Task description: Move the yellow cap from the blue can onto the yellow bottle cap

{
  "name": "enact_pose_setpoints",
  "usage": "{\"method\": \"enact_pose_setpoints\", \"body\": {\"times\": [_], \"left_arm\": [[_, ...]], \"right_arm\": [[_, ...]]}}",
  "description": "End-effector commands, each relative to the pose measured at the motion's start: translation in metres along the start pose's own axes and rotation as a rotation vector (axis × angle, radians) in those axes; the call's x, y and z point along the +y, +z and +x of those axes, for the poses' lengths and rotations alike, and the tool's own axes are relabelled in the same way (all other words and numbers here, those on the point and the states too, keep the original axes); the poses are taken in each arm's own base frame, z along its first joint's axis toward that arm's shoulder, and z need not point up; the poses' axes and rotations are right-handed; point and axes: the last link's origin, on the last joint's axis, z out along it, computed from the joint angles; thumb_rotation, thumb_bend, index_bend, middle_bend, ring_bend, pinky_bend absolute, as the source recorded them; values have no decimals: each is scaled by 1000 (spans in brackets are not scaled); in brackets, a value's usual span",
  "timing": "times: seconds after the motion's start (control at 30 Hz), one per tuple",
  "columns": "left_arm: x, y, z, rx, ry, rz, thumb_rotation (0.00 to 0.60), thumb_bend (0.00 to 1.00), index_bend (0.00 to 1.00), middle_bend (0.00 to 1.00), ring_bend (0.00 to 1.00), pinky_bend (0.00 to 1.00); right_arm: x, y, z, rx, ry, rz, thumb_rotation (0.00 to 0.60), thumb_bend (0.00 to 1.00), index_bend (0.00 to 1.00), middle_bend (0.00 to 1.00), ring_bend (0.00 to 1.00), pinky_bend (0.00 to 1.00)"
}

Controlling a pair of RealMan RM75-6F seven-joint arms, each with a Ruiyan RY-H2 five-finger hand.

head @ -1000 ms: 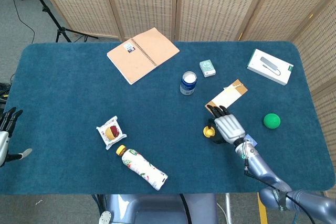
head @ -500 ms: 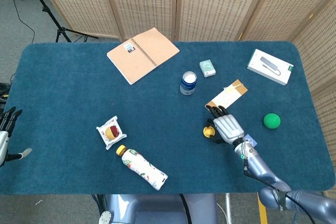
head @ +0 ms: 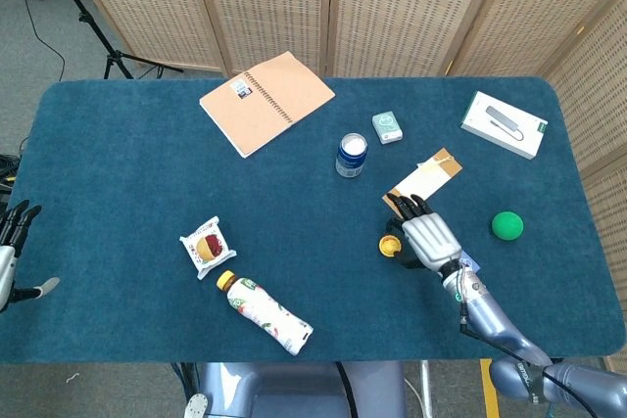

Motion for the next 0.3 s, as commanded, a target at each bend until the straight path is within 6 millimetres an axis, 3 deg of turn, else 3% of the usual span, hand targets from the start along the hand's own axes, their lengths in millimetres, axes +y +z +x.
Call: {"method": "enact_pose_setpoints", "body": {"times": [0.03, 0.1, 0.2, 0.3], "left_arm": [[0, -2, 0, 6, 4, 0, 600, 0, 0, 0, 0, 0], [0, -3, 1, 14, 7, -2, 600, 0, 0, 0, 0, 0], [0, -7, 2, 29, 6, -9, 600, 0, 0, 0, 0, 0], [0, -10, 3, 41, 8, -12, 600, 0, 0, 0, 0, 0]], "right_arm": [[11, -27, 19, 101, 3, -20, 600, 191, 226, 0, 0, 0], [22, -47, 26, 177, -30, -51, 600, 27, 96, 0, 0, 0], [40, -75, 33, 282, -97, -116, 600, 0, 3, 0, 0, 0], [54, -100, 34, 340, -107, -184, 600, 0, 0, 0, 0, 0]]}}
